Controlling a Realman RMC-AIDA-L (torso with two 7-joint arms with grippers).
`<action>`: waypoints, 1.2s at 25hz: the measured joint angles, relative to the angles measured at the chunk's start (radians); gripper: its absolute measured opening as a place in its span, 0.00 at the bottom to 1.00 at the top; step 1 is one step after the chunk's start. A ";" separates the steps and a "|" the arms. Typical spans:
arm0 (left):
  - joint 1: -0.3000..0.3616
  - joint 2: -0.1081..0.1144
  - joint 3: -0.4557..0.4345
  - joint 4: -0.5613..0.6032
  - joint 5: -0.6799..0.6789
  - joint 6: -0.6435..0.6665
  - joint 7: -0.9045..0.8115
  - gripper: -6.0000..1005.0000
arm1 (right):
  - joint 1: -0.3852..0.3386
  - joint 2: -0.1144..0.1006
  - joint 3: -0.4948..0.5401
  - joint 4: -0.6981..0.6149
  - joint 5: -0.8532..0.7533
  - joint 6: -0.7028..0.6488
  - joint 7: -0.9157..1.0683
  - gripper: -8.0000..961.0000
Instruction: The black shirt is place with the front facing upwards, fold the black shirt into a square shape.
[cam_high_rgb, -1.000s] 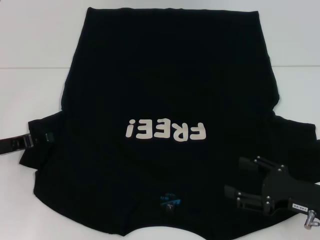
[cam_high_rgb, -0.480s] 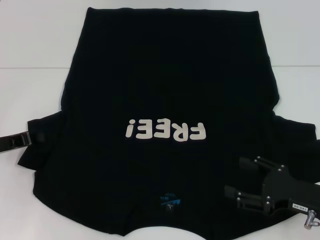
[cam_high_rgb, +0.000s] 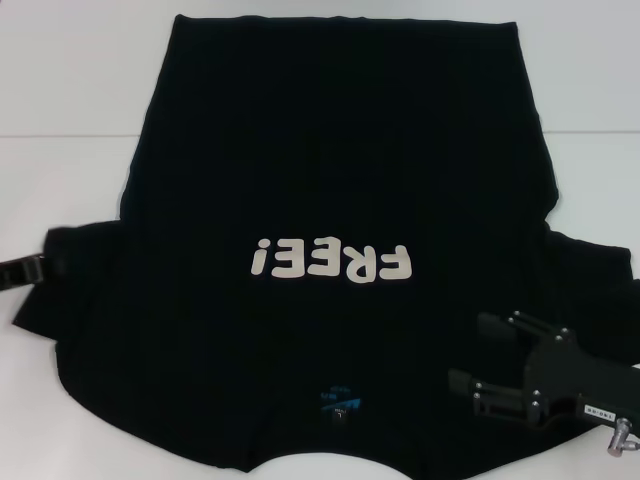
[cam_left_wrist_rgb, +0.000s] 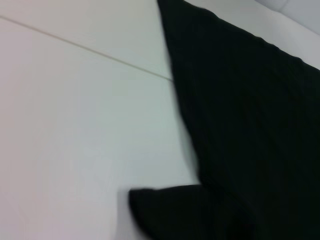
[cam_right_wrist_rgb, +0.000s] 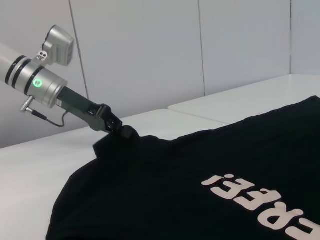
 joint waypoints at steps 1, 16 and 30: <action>0.003 0.002 0.000 0.010 0.002 -0.003 -0.004 0.01 | 0.001 0.000 0.000 0.000 0.000 0.000 0.000 0.93; -0.019 0.025 0.005 0.084 0.065 0.038 -0.109 0.04 | 0.002 0.000 -0.003 0.000 0.000 -0.004 0.001 0.93; -0.145 0.049 0.084 0.132 0.133 0.263 -0.400 0.06 | -0.005 0.000 -0.007 0.000 0.000 -0.013 0.001 0.93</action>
